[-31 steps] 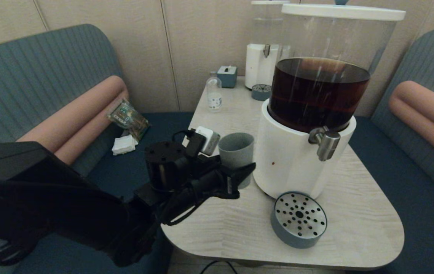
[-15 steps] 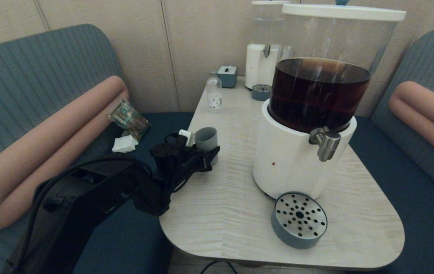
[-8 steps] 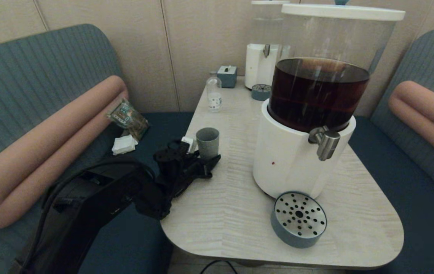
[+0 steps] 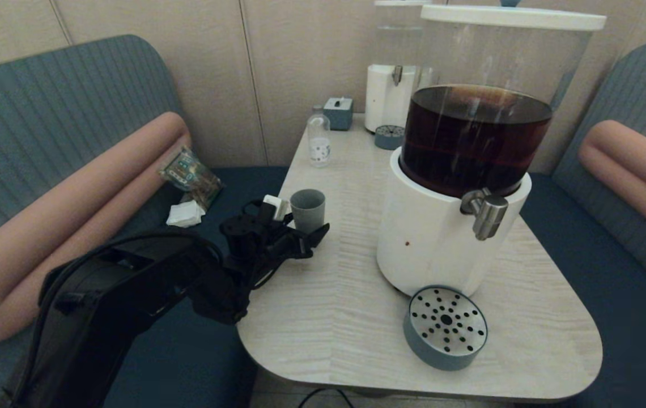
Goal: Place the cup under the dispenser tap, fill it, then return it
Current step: Place the cup next to the water dispenser
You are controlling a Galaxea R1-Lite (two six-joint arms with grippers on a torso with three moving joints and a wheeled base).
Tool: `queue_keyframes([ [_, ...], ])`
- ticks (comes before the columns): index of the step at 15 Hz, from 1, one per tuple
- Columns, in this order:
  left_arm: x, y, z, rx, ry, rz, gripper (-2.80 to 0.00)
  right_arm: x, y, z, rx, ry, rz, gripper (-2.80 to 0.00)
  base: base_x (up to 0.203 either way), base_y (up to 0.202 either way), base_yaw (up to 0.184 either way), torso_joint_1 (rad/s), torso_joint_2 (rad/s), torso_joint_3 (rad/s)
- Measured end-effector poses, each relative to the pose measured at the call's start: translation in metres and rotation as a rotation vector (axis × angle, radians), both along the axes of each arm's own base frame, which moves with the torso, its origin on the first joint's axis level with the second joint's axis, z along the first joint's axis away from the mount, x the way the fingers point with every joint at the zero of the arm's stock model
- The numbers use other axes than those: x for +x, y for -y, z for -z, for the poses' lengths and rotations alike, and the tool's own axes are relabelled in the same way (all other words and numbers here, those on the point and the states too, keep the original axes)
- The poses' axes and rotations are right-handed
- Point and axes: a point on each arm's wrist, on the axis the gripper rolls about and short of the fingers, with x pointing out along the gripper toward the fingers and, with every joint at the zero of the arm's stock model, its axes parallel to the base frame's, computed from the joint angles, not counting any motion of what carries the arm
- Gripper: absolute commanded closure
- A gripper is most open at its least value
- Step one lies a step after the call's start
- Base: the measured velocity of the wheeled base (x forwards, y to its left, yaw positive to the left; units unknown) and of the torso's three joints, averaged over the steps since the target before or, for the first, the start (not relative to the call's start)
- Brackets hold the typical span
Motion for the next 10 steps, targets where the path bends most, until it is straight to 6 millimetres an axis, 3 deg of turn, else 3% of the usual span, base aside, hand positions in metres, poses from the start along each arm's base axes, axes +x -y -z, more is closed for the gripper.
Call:
queue_keyframes([
  [5,-0.037,-0.009,-0.01,0.035,-0.082,0.01,-2.8,0.0,0.0,0.0,0.0,0.0,0.0,0.0,0.0,0.0,0.0,0.0,0.0,0.0],
  [10,-0.088,-0.019,-0.041,0.06,-0.107,0.029,-2.8,0.0,0.0,0.0,0.0,0.0,0.0,0.0,0.0,0.0,0.0,0.0,0.0,0.0],
])
